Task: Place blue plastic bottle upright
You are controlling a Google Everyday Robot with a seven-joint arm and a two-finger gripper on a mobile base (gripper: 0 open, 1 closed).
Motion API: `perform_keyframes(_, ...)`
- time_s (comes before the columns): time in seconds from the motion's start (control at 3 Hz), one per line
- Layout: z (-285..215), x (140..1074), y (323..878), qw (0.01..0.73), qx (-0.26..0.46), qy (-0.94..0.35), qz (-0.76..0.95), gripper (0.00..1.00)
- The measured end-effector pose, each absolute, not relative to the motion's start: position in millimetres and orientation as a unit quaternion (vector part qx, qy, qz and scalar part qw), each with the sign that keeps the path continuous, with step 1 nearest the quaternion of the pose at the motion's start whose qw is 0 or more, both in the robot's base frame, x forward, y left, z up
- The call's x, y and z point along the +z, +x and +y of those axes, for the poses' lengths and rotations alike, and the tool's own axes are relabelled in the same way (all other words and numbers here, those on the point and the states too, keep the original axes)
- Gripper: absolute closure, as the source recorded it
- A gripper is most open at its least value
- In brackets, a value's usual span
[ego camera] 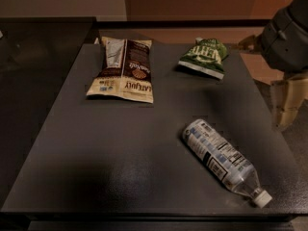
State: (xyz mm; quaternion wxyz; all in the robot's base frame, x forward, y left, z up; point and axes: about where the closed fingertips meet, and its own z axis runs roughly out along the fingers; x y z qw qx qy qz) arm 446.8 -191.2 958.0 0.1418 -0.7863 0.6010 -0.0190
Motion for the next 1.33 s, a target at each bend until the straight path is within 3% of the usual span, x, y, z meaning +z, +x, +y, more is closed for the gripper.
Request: perform_keyframes(1.33,-186,926,389,0.09,-0.039,-0.961,0.257,0.0)
